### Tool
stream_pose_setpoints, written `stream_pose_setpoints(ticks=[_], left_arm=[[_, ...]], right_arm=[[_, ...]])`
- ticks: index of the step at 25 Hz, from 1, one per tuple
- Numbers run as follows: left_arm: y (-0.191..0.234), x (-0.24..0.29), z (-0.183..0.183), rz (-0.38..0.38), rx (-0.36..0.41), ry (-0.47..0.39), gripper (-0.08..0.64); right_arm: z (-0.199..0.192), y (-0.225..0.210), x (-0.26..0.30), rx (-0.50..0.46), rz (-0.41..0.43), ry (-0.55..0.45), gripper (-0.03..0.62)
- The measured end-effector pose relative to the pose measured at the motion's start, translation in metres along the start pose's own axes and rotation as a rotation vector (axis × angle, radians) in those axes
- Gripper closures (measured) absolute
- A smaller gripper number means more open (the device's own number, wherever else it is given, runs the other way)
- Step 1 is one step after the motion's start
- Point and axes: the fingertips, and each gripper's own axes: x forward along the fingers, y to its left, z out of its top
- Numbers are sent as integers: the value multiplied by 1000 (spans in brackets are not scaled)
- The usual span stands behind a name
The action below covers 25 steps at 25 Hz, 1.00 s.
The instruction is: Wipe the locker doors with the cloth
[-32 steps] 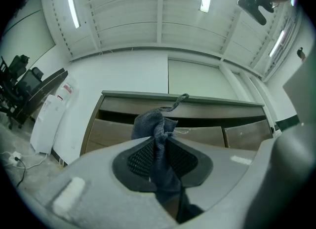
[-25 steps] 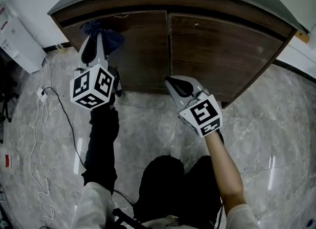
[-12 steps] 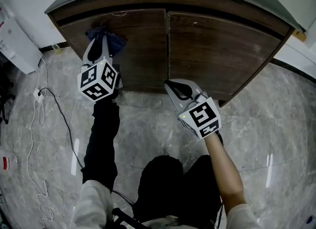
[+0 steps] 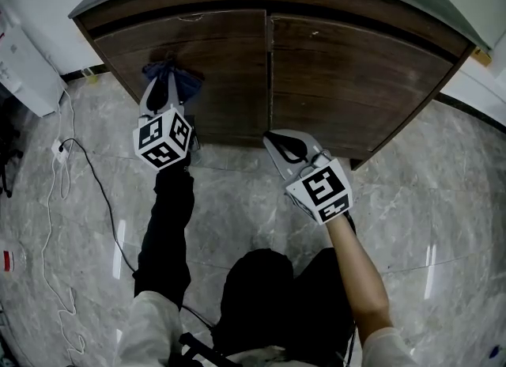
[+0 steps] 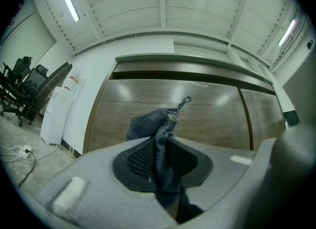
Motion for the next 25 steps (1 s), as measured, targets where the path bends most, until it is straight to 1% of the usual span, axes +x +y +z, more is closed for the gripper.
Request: stream_pose_setpoints(ticks=[12,20,25], left_arm=[[9,-10,-63,36,-18,57,489],[16,-20,-119,67,-49,146,489],[21,-24,-142,87,-71,180,489]], right_arm=[[-19,-4,-4,18,-20,23,588],[-30,-4,-7,23,-21,47,588],[-36,-7,-7,24,-27,60,587]])
